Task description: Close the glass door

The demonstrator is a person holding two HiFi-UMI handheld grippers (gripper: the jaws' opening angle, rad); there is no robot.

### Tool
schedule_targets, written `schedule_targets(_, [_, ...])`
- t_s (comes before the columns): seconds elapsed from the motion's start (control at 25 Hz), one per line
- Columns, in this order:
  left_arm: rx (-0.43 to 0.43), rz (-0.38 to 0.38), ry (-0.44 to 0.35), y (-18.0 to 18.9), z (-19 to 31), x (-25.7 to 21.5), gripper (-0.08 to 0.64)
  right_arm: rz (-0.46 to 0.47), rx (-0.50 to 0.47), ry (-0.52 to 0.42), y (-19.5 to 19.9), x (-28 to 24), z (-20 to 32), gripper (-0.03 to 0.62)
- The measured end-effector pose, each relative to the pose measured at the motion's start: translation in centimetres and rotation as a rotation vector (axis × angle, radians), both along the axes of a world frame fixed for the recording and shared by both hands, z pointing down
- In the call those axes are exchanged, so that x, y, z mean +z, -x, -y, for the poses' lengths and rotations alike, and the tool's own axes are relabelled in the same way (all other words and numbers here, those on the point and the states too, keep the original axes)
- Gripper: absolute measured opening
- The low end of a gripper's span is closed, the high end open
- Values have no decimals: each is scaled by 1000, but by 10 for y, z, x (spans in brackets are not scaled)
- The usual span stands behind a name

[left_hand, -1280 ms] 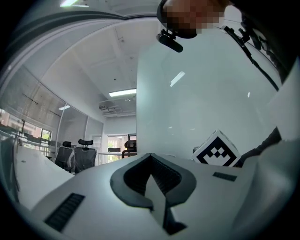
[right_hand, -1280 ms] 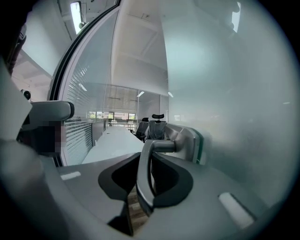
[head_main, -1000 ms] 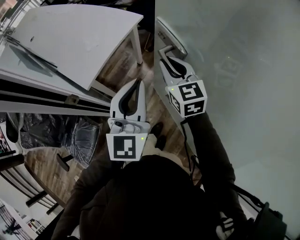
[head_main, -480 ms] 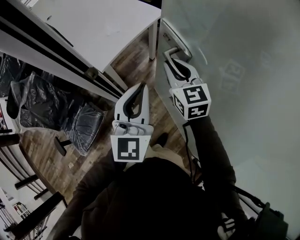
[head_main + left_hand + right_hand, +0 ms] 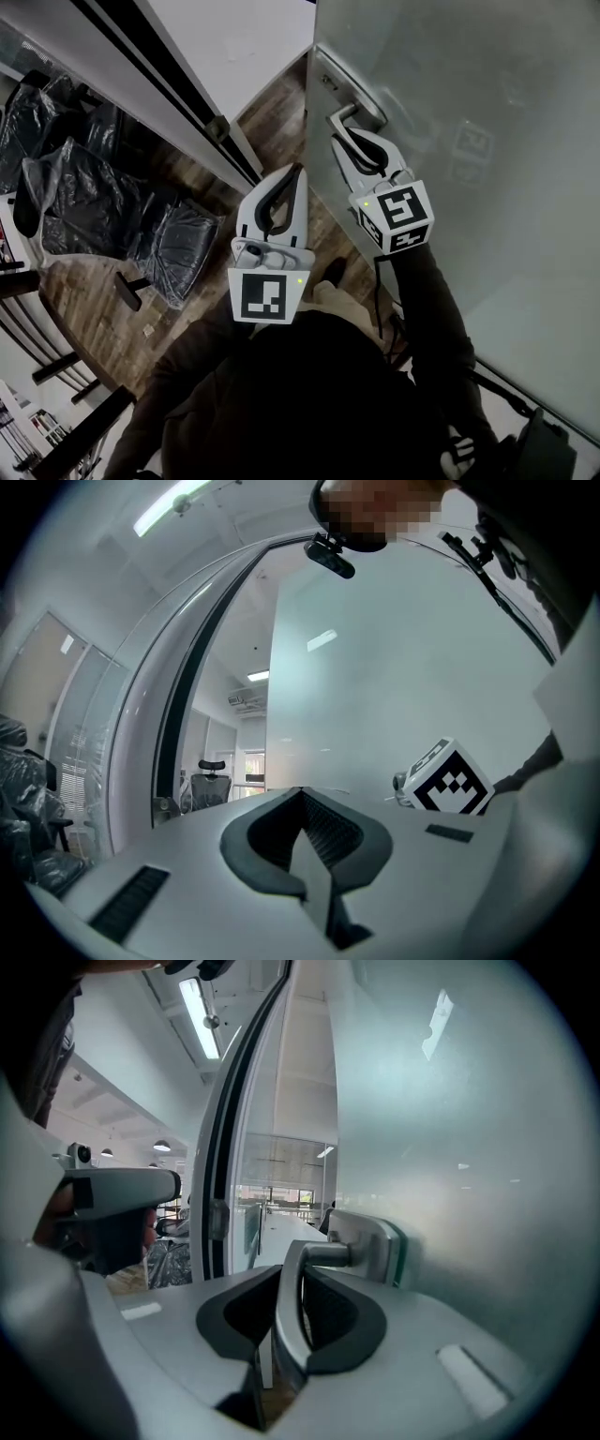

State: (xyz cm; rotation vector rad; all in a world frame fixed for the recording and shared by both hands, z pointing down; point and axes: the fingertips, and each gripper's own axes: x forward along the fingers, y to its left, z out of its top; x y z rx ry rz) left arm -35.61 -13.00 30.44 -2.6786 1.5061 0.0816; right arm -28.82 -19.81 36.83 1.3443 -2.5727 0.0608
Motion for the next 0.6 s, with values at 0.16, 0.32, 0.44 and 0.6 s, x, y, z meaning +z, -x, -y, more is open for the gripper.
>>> schedule_targets(0.16, [31,-8,-4,27,-24,2,-3,-9,-31,-13,32,-2,-33,64])
schedule_targets(0.32, [34,-16,-21,31,-21,-3,-3,6,-74,4,45,3,-38,64])
schedule_targets(0.44, [35,-10,-27,33,-20,-5,-3,7,-100,12,54,5,-42,64])
schedule_targets(0.6, [24,-2,-24,41,-25,-6,-3,10,-125,14,67,2,-56,64])
